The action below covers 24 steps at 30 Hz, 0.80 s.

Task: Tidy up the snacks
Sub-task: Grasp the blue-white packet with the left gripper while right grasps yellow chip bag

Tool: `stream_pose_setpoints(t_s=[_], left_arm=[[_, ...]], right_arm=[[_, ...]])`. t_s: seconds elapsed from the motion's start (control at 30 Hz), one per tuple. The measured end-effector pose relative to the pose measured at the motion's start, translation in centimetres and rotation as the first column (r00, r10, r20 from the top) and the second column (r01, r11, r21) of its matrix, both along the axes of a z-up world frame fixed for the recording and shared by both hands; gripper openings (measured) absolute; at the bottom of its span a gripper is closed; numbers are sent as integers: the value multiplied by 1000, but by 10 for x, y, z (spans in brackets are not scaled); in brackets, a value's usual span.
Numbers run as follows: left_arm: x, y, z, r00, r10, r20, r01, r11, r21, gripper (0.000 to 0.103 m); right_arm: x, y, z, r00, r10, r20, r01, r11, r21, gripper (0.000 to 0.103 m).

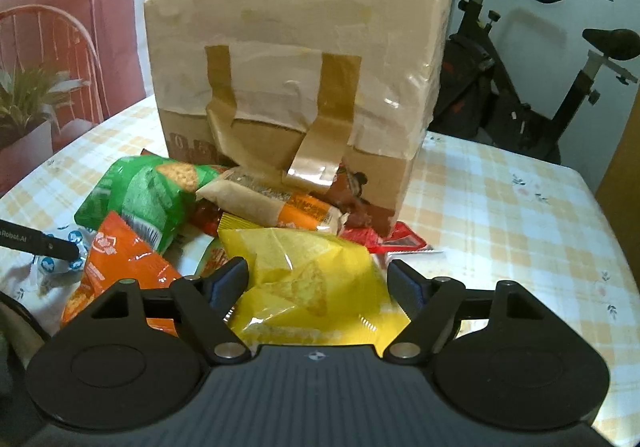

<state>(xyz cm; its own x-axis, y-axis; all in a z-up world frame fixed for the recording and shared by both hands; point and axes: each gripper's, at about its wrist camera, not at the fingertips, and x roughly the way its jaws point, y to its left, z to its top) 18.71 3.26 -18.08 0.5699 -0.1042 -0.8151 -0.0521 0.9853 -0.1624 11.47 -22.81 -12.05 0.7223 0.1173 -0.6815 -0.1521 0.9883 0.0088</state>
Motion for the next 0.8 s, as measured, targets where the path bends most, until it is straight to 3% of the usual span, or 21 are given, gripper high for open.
stream_pose_setpoints(t_s=[0.13, 0.2, 0.27, 0.33, 0.8], left_arm=[[0, -1, -1, 1000, -14, 5, 14, 1000, 3, 72], [-1, 0, 0, 1000, -19, 11, 19, 1000, -12, 65], [-3, 2, 2, 999, -42, 25, 43, 998, -54, 45], [-5, 0, 5, 998, -52, 38, 53, 998, -44, 41], [-15, 13, 34, 992, 37, 119, -34, 999, -26, 33]], right_arm=[[2, -2, -2, 1000, -5, -10, 5, 1000, 16, 82], [4, -4, -3, 1000, -14, -19, 14, 1000, 28, 84], [5, -4, -4, 1000, -16, -26, 17, 999, 32, 85], [6, -3, -4, 999, -16, -32, 17, 999, 29, 86], [7, -4, -4, 998, -19, -53, 22, 999, 44, 88]])
